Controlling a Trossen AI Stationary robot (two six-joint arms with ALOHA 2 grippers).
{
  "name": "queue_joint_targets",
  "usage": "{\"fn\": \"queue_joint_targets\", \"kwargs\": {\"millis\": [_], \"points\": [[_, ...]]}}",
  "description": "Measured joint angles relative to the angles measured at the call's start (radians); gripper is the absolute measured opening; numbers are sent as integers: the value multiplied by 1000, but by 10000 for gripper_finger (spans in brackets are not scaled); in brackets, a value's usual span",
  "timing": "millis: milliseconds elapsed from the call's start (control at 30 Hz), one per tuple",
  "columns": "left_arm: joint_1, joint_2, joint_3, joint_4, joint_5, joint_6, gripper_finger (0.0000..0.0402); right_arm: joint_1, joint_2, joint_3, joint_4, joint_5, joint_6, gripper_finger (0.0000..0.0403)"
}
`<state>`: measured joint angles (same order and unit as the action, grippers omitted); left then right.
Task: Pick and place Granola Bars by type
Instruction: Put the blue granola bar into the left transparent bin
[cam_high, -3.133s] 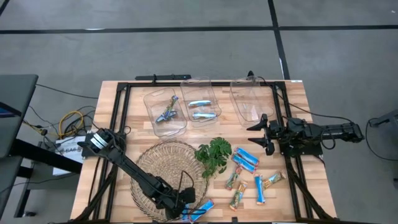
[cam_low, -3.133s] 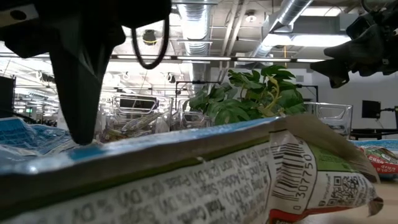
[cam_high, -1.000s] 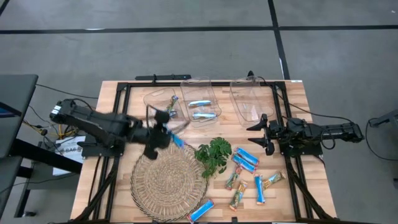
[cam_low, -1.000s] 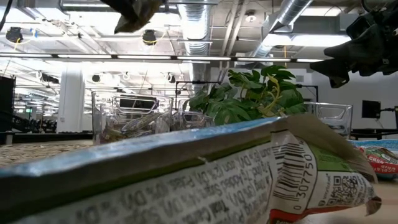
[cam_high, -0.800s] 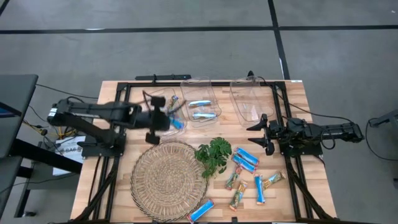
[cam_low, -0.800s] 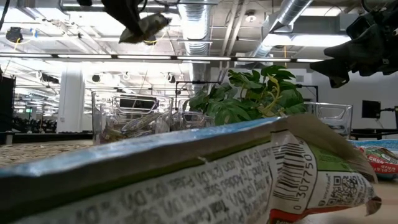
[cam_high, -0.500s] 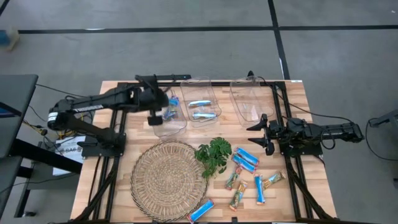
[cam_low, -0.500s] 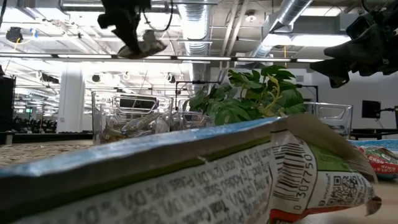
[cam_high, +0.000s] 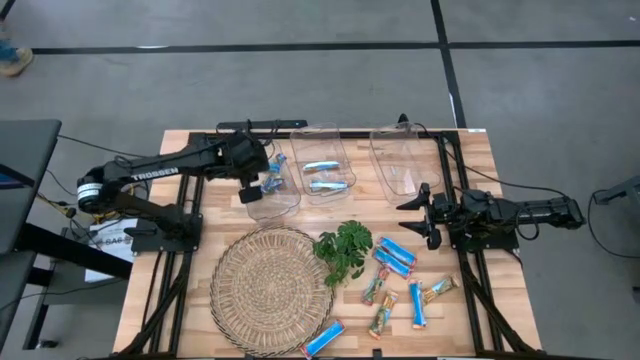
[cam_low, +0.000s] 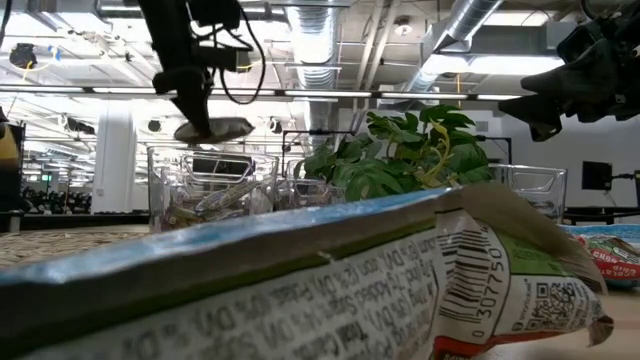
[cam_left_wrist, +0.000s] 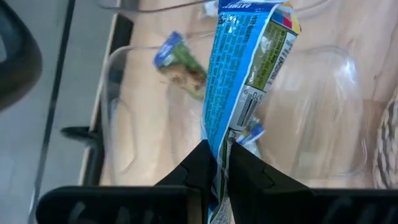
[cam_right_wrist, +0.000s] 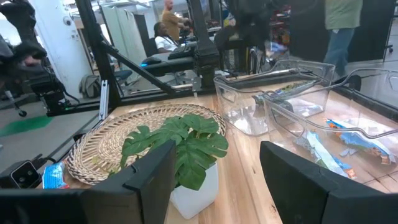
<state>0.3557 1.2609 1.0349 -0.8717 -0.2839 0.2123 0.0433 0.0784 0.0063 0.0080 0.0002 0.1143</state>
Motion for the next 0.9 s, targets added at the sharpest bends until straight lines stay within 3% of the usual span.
{"fn": "queue_joint_targets", "kwargs": {"millis": [333,633,900], "points": [[0,0,-156,137,26,-12,30,0,0,0,0,0,0,225],[-1,0,-205,245,78,-40,32,0,0,0,0,0,0,225],[-2,0,-205,259,78,-83,97,0,0,0,0,0,0,225]]}}
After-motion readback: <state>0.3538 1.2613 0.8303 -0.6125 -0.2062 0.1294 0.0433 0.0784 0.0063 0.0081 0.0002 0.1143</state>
